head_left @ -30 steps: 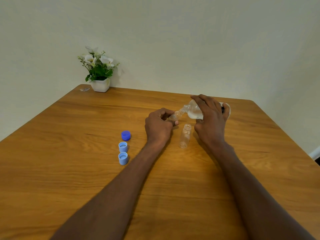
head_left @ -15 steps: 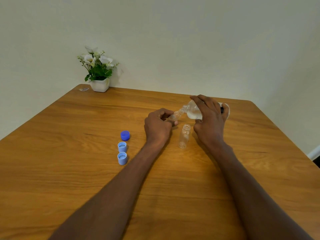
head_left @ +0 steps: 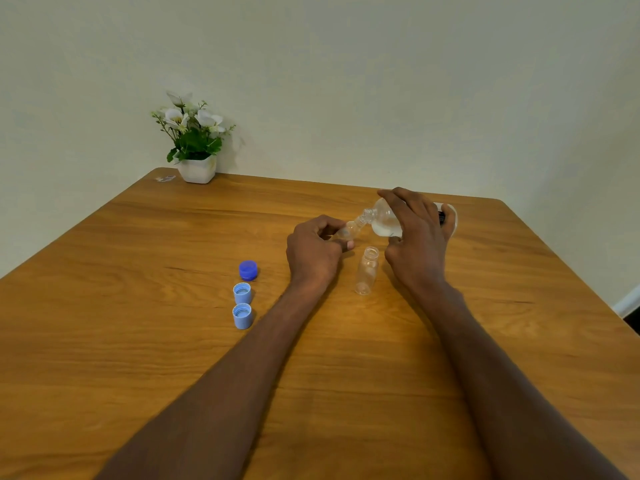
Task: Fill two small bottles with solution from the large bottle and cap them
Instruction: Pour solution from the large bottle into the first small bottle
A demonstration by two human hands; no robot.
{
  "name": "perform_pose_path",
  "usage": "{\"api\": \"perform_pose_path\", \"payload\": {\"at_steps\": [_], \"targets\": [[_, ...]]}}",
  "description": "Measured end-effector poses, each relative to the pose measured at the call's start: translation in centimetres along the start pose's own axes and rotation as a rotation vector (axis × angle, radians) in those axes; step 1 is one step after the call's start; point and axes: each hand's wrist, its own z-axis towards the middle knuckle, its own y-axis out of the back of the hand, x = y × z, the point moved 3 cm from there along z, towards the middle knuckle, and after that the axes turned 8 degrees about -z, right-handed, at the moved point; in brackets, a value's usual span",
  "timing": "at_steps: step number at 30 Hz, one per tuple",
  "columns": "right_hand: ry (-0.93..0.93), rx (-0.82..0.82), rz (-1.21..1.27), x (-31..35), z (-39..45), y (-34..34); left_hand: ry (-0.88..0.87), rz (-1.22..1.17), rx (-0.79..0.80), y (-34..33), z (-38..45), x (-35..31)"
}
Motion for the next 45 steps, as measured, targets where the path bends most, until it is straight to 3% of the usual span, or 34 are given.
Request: {"api": "perform_pose_path", "payload": {"at_steps": [45], "targets": [[-0.001,-0.015,-0.001,-0.04,0.06,0.04,-0.006,-0.002,0.004,-0.03,-0.1,-0.12]]}}
